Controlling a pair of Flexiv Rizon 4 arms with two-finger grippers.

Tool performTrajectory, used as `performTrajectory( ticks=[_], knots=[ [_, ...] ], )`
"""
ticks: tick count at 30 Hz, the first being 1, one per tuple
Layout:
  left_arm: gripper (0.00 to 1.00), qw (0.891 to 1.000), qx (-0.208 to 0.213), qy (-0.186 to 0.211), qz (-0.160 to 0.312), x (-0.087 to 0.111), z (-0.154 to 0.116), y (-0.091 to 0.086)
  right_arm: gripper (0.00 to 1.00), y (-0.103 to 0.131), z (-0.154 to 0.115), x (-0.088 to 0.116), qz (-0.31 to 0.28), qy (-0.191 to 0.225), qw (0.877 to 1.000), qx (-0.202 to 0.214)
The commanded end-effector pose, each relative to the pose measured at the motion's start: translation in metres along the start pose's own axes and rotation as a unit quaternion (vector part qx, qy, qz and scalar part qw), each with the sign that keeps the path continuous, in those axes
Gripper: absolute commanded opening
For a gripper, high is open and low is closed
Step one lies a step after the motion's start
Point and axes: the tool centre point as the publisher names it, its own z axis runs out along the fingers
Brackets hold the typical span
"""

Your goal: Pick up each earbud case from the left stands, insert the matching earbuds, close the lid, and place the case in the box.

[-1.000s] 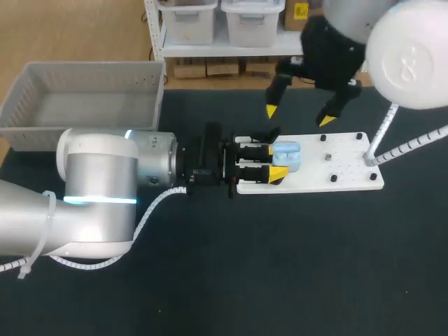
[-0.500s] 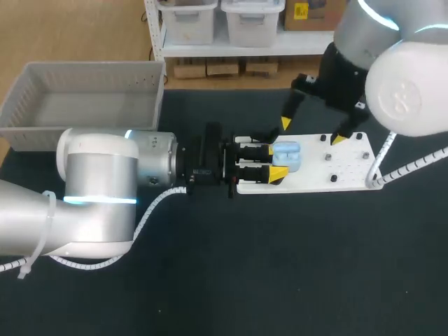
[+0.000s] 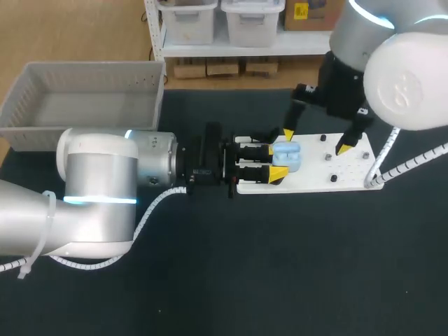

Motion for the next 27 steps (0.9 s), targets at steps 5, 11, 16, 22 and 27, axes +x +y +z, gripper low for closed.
performTrajectory(
  ticks=[5,11,16,22,27],
  knots=[
    [0.00,1.000,-0.003,-0.001,0.001,0.001,0.000,-0.001,1.00,-0.009,-0.004,0.017,0.004,0.016,1.000,-0.007],
    [0.00,1.000,-0.003,-0.001,0.001,0.001,0.000,-0.001,1.00,-0.007,-0.013,0.020,-0.008,-0.008,0.999,-0.032],
    [0.00,1.000,-0.003,-0.001,0.001,0.001,0.000,-0.001,1.00,-0.003,-0.048,0.022,-0.047,-0.078,0.990,-0.107],
    [0.00,1.000,-0.018,-0.001,0.003,-0.009,-0.018,-0.004,1.00,0.002,-0.075,0.051,-0.129,-0.153,0.971,-0.132],
    [0.00,0.999,-0.048,0.014,0.009,-0.026,-0.052,-0.008,1.00,0.000,-0.078,0.054,-0.123,-0.150,0.969,-0.152]
  ],
)
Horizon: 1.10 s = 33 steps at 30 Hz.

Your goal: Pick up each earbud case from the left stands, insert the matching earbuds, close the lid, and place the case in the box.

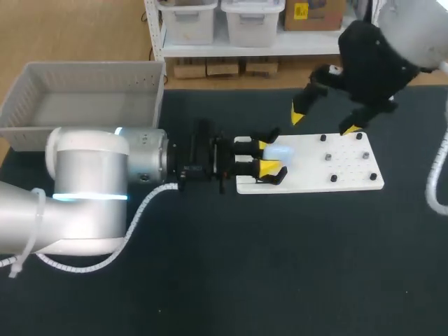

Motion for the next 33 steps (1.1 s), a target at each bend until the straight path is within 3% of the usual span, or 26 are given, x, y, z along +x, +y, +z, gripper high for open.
performTrajectory(
  ticks=[1,13,17,23,33],
  knots=[
    [0.00,0.999,-0.040,0.018,0.006,-0.023,-0.040,-0.016,1.00,-0.011,-0.008,0.022,0.012,-0.070,0.997,-0.030],
    [0.00,0.983,-0.157,0.080,0.045,-0.074,-0.142,-0.007,1.00,-0.011,-0.008,0.022,0.012,-0.070,0.997,-0.030],
    [0.00,0.970,-0.206,0.124,0.043,-0.081,-0.178,0.007,1.00,-0.011,-0.008,0.022,0.012,-0.070,0.997,-0.030],
    [0.00,0.946,-0.252,0.202,0.031,-0.077,-0.223,0.048,1.00,-0.011,-0.008,0.022,0.012,-0.070,0.997,-0.030],
    [0.00,0.932,-0.281,0.227,-0.016,-0.036,-0.298,0.126,1.00,-0.011,-0.008,0.022,0.012,-0.070,0.997,-0.030]
  ],
)
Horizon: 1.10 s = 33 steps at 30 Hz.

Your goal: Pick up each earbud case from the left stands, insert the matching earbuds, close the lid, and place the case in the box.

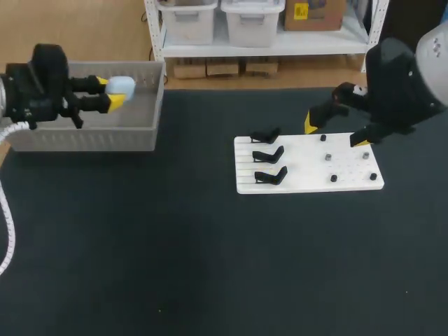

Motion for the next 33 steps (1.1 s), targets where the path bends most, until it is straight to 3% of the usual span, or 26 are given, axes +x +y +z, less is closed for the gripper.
performTrajectory(
  ticks=[1,7,14,19,20,21,22,23,33],
  knots=[
    [0.00,1.000,0.005,-0.010,-0.009,0.022,0.017,0.037,1.00,0.000,-0.001,0.002,0.001,-0.004,1.000,0.002],
    [0.00,0.999,0.004,-0.008,-0.033,0.055,0.020,0.096,1.00,0.000,-0.001,0.002,0.001,-0.004,1.000,0.002],
    [0.00,1.000,-0.001,0.004,-0.030,0.062,0.024,0.162,1.00,0.000,-0.001,0.002,0.001,-0.004,1.000,0.002],
    [0.00,1.000,0.007,0.004,-0.020,0.057,0.029,0.182,1.00,0.000,-0.001,0.002,0.001,-0.004,1.000,0.002],
    [0.04,1.000,0.009,0.006,-0.018,0.055,0.030,0.184,1.00,0.000,-0.001,0.002,0.001,-0.004,1.000,0.002],
    [0.37,1.000,0.017,0.007,-0.016,0.054,0.030,0.185,1.00,0.000,-0.001,0.002,0.001,-0.004,1.000,0.002],
    [0.83,1.000,0.018,0.008,-0.015,0.054,0.031,0.187,1.00,0.000,-0.001,0.002,0.001,-0.004,1.000,0.002],
    [1.00,1.000,0.017,0.012,-0.015,0.053,0.032,0.187,1.00,0.000,-0.001,0.002,0.001,-0.004,1.000,0.002],
    [1.00,0.999,0.032,-0.011,-0.002,0.048,0.027,0.190,1.00,0.000,-0.001,0.002,0.001,-0.004,1.000,0.002]
  ],
)
